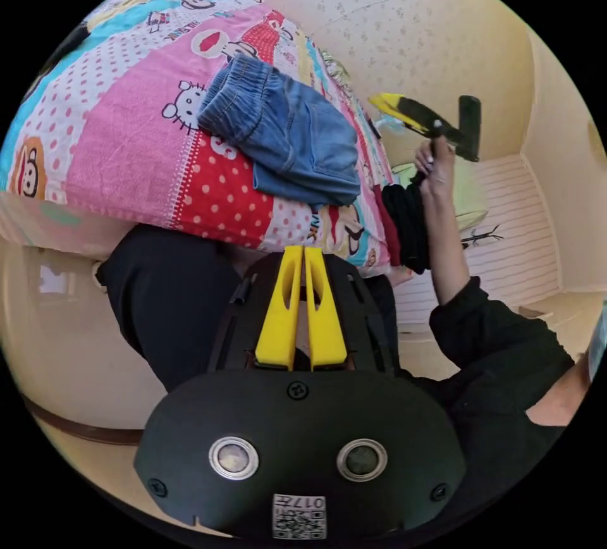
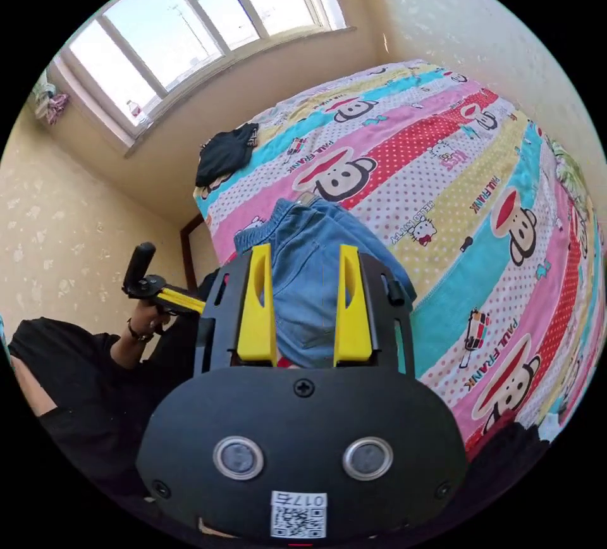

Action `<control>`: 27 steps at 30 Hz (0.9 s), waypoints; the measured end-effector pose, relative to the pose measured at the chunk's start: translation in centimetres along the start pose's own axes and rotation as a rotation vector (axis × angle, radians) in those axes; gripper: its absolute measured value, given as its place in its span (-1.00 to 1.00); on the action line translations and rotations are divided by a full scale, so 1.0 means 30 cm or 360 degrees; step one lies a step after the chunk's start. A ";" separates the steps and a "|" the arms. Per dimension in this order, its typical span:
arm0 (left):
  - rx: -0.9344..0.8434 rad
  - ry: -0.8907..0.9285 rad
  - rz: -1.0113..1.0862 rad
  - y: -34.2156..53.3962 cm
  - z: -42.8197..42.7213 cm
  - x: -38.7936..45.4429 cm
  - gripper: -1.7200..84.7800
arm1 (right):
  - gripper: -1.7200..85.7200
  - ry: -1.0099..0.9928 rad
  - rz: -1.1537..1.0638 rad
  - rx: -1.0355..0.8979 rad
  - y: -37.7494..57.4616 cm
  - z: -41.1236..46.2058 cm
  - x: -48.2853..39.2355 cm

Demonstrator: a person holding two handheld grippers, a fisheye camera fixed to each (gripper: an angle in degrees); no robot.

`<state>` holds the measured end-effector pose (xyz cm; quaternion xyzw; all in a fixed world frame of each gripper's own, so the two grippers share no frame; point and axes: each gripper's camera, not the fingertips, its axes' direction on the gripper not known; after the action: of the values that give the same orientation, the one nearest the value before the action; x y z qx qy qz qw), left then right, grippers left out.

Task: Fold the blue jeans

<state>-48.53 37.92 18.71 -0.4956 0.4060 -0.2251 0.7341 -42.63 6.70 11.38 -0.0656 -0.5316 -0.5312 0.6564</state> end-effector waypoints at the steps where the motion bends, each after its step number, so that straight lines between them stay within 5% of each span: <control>1: 0.0030 -0.0021 0.0011 -0.006 -0.016 0.013 -0.98 | -0.64 0.0061 -0.0005 -0.0026 -0.024 0.032 0.008; 5: 0.0203 -0.0356 0.0031 -0.032 -0.071 0.092 -0.97 | -0.73 0.0080 -0.0003 -0.0499 -0.119 0.311 0.081; 14: 0.0716 0.0060 -0.0093 -0.064 -0.170 0.134 -0.65 | -0.88 0.0182 -0.0368 -0.0074 0.134 0.053 -0.210; 23: 0.0704 0.0292 -0.0273 -0.102 0.023 0.126 -0.50 | -0.90 -0.0457 -0.0513 -0.0077 0.353 0.173 -0.360; 27: 0.0694 0.0210 -0.0375 -0.062 0.084 0.121 -0.70 | -0.90 -0.0725 -0.0440 -0.0110 0.402 0.278 -0.326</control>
<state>-44.26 35.88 19.51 -0.3537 0.3342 -0.4230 0.7644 -37.34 23.42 13.20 -0.1327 -0.6511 -0.6052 0.4384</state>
